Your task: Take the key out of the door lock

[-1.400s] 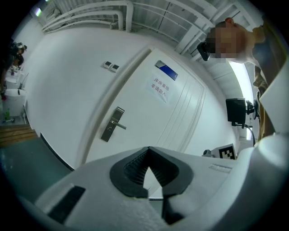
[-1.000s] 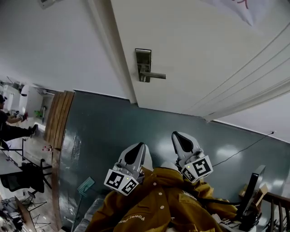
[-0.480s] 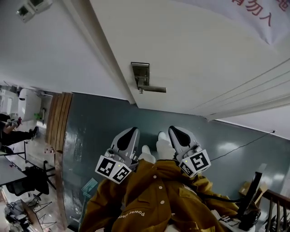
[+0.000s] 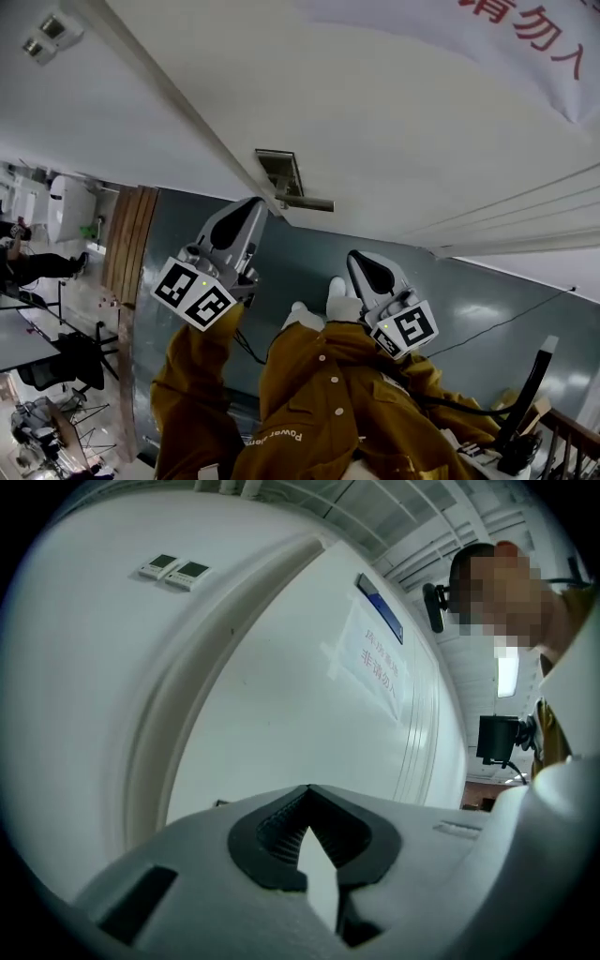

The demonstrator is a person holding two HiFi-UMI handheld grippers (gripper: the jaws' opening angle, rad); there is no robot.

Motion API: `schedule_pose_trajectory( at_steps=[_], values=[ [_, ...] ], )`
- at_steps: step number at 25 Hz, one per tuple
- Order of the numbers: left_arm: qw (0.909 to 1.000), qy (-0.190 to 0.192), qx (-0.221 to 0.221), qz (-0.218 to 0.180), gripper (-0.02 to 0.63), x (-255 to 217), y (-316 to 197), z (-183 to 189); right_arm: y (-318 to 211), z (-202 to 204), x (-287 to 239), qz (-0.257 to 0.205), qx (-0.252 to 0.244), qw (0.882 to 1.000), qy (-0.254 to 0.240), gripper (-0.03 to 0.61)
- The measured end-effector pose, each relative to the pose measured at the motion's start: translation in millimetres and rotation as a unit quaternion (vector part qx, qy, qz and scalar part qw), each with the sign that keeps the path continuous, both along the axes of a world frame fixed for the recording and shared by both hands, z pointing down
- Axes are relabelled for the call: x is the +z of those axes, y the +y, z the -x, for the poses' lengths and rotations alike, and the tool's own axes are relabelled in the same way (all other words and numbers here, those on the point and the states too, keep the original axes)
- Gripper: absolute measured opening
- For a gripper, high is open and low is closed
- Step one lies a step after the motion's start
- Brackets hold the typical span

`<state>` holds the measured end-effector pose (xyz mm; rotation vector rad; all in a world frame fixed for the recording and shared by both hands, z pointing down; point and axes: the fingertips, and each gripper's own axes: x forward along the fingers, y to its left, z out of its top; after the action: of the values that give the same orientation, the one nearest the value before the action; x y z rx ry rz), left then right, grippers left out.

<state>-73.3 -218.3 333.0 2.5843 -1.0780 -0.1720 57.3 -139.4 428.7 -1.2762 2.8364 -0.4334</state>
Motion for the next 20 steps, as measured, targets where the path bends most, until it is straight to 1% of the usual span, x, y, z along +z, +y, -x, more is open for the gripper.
schedule_pose_trajectory(
  at_steps=[2, 3, 6, 10, 15, 18, 20],
  values=[
    [0.9996, -0.014, 0.002, -0.026, 0.002, -16.0, -29.4, -6.9, -10.7, -4.7, 4.6, 0.002, -0.009, 1.0, 0.001, 0.006],
    [0.9992, -0.021, 0.005, -0.033, 0.002, -21.2, -43.0, -7.2, -14.9, -2.4, 6.8, 0.005, -0.014, 1.0, 0.002, 0.005],
    [0.9991, -0.023, 0.019, -0.03, 0.002, -26.4, -77.5, -1.1, -25.9, 13.7, 10.6, 0.01, -0.026, 1.0, 0.004, 0.006],
    [0.998, -0.048, 0.012, -0.038, 0.002, -17.4, -102.1, 6.7, -32.5, 30.5, 16.7, 0.009, -0.029, 1.0, 0.001, 0.006],
    [0.997, -0.069, 0.01, -0.033, 0.002, -8.4, -115.4, 11.6, -36.4, 40.3, 18.1, 0.008, -0.032, 0.999, 0.008, 0.006],
    [0.9982, -0.058, 0.008, -0.014, 0.002, -4.5, -122.5, 12.9, -39.1, 43.0, 21.1, 0.012, -0.028, 0.999, 0.013, 0.006],
    [0.9986, -0.052, 0.007, -0.009, 0.002, -3.7, -122.5, 13.2, -38.8, 45.3, 25.3, 0.016, -0.026, 0.999, 0.023, 0.006]
  ],
)
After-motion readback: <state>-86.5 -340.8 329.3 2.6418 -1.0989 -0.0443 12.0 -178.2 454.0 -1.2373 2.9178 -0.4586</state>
